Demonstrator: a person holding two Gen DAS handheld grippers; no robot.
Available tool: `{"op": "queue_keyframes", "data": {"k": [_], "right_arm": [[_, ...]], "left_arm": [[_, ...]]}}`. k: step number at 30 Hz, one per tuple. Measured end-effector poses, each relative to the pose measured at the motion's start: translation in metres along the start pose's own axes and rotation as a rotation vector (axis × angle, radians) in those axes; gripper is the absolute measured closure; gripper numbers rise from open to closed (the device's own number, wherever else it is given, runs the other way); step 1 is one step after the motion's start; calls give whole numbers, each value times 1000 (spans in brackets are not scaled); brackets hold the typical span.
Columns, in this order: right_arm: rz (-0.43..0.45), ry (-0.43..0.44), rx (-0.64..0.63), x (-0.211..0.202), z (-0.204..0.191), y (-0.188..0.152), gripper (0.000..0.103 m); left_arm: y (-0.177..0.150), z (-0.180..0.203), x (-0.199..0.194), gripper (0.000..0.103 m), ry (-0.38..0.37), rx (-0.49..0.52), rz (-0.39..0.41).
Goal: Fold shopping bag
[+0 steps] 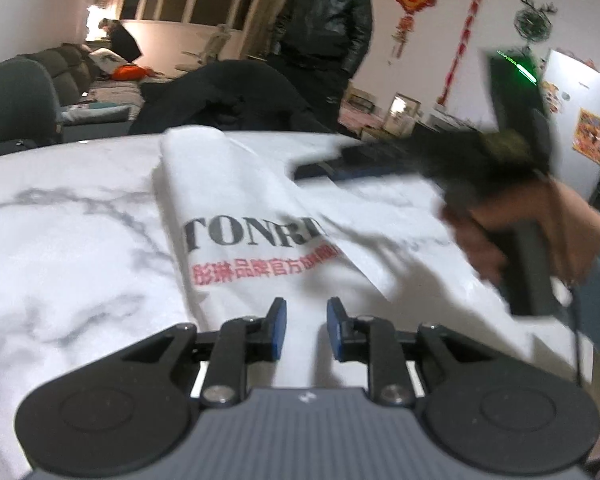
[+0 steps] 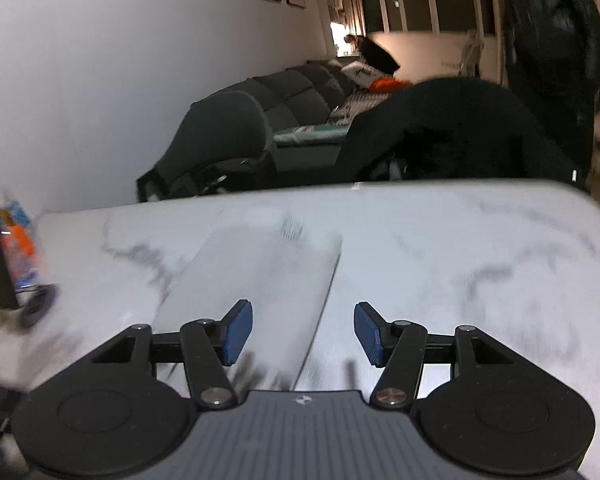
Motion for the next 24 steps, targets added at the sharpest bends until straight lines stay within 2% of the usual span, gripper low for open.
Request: {"op": "queue_keyframes", "data": {"k": [6,8,11,14,18,24], "right_arm": [[-32,115,14,-39,-17,-43,61],[-38,129,2,-47,-24,-53,70],[-45,116,-27,-55,-34,-67,78],[-34,98,-46,-57,-38,-75,82],[-23,95,-49,-51,-38,-76,84],[-22,29,-102,-33,-38,-63,85]], "left_arm": [[-1,-5,-23,77,79,-38,3],[-6,-7,-28,77,90,-59,-8],[-12,-7,-35,77,100,-78,-15],[-19,-8,-37,77,106,-103,-23],[-24,-11,-34,79,116,-126,4],[-18,-8,-23,80,151,-156,39]]}}
Point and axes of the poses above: each gripper's, at about its wrist camera, not at the fingertips, and x roughly the way its jaws point, z to its right, y to its top, the point moved 2 cm from there along x, roughly the way its jaws point, and after that the axes turned 4 degrees about -x, right-handed, at the moved point
